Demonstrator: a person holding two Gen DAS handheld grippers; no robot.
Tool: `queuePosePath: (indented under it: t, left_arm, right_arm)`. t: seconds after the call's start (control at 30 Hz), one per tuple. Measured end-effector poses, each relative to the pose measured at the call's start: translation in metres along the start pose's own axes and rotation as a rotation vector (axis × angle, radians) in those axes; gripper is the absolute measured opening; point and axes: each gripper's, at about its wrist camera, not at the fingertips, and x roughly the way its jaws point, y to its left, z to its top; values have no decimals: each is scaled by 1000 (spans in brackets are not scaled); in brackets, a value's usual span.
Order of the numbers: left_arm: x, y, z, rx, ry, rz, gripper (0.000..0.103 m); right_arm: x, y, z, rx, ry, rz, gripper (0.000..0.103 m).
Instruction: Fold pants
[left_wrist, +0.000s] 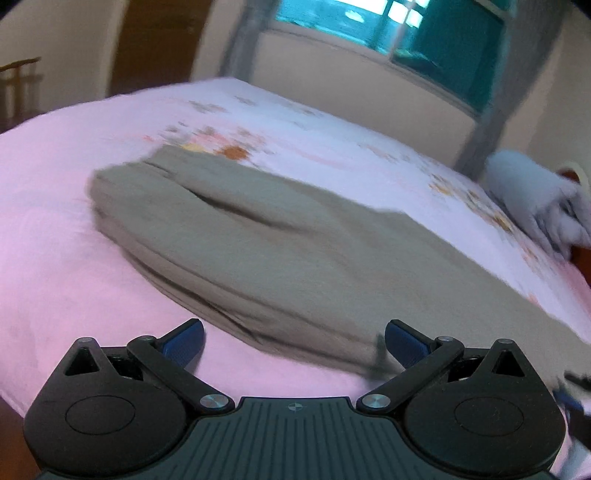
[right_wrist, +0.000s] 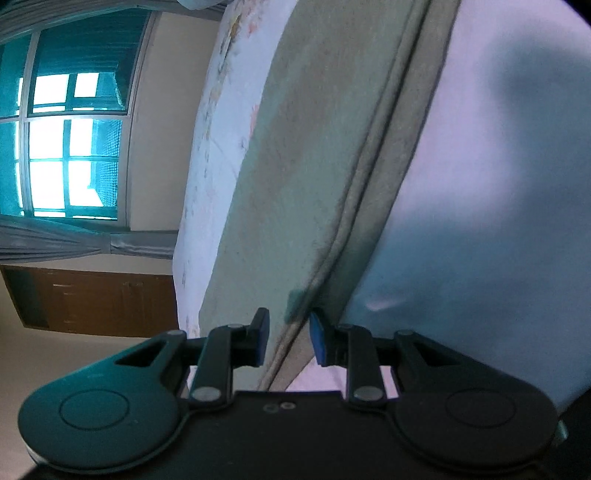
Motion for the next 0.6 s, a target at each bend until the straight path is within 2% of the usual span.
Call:
queuePosePath:
  t: [0.17, 0.4, 0.43, 0.47, 0.53, 0.6]
  left_arm:
    - [2, 41, 19, -141, -26, 2, 103]
    - [13, 75, 37, -156, -61, 50, 103]
    - [17, 80, 41, -166, -63, 54, 101]
    - [21, 85, 45, -177, -57, 60, 90]
    - [30, 95, 53, -207, -47, 51, 80]
    - [40, 101, 60, -221, -40, 48, 78]
  right_arm:
    - [3, 3, -6, -7, 2, -10, 16]
    - [6, -2, -7, -11, 5, -8, 13]
    - [5, -3, -8, -15, 4, -10, 13]
    - [8, -1, -8, -19, 4, -13, 13]
    - [9, -1, -9, -25, 4, -17, 13]
    - [9, 2, -9, -26, 3, -21, 13]
